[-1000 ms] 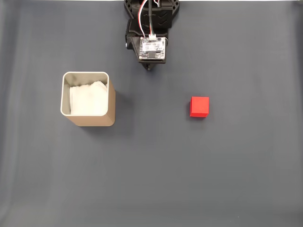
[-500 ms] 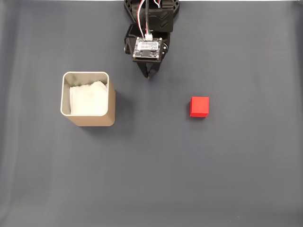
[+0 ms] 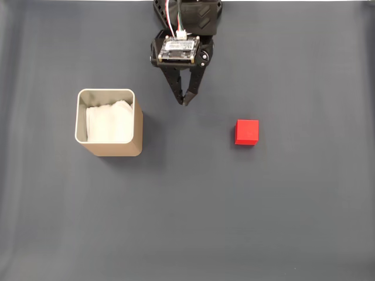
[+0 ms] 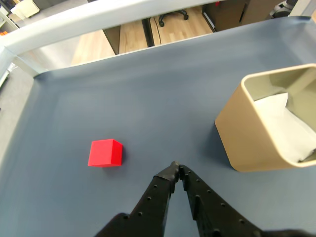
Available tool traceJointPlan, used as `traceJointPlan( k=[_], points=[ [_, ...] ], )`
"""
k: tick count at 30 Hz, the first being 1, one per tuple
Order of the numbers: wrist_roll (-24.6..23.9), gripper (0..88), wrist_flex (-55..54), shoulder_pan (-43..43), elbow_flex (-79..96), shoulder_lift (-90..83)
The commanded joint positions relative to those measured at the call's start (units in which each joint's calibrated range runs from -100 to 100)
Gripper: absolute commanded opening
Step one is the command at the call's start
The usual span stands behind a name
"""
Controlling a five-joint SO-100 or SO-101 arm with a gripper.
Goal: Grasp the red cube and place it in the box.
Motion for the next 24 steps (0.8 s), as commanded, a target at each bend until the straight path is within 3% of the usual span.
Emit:
traceJointPlan(
  k=[1, 24],
  points=[
    [-0.49, 0.2, 0.72, -0.15, -9.59, 4.7],
    [-0.29, 0.2, 30.02, -8.67, -49.88, 33.26]
  ],
)
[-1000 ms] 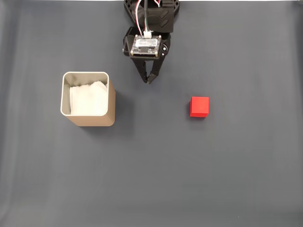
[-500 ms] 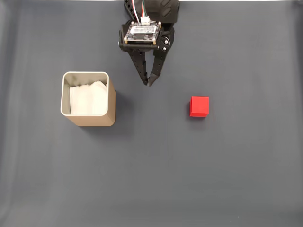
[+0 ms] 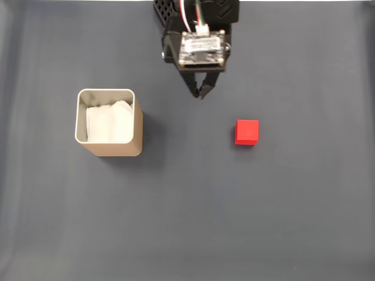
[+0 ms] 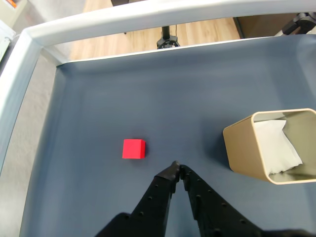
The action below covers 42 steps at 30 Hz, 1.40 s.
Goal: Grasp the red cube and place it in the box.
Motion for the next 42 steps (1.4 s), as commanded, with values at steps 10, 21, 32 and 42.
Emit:
traceJointPlan(
  k=[10, 21, 32, 42],
  points=[
    [0.44, 0.2, 6.09, -7.7, -10.91, 6.64],
    [-2.1, 0.3, 5.51, -16.14, -16.38, 12.61],
    [-4.15, 6.5, 5.68, -18.2, -23.4, 20.75],
    [-4.35, 11.6, 6.66, -16.78, -24.13, 25.77]
  ],
)
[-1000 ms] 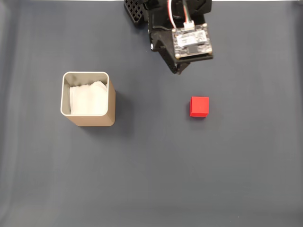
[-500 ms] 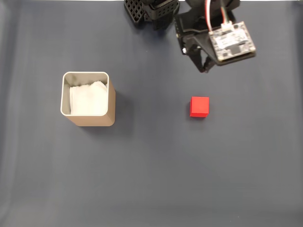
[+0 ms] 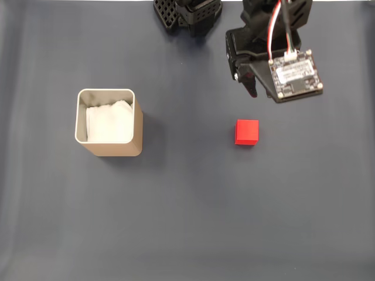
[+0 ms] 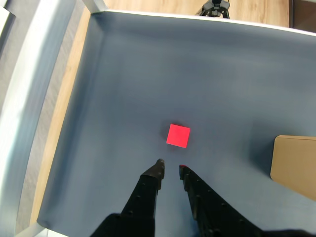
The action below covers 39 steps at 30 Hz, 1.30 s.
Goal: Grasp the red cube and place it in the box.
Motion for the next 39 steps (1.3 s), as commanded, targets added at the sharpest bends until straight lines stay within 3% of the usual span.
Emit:
traceJointPlan(
  k=[1, 17, 39],
  points=[
    [-0.05, 12.2, 0.41, 1.47, -3.27, 0.96],
    [2.2, 27.8, -3.29, 7.43, -5.91, 9.1],
    [2.39, 38.6, -9.03, 10.27, -2.81, 12.04]
  ],
)
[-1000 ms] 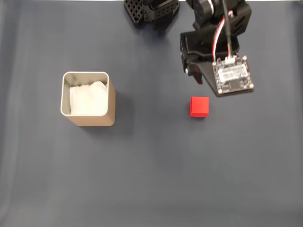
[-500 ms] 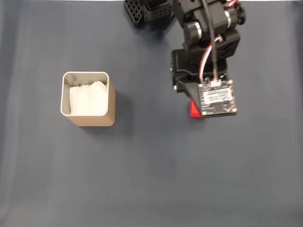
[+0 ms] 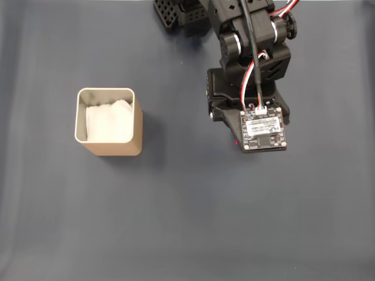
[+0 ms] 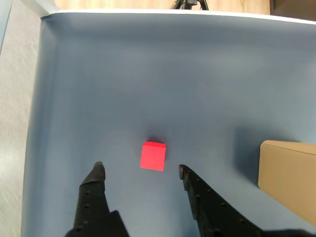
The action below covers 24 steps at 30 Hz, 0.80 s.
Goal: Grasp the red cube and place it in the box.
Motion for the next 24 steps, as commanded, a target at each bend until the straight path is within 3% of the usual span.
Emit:
traceJointPlan(
  k=[1, 24],
  points=[
    [-0.49, 38.6, -1.73, 0.73, 0.65, -0.18],
    [-1.71, 38.9, -9.44, 1.01, 12.77, -0.44]
  ],
)
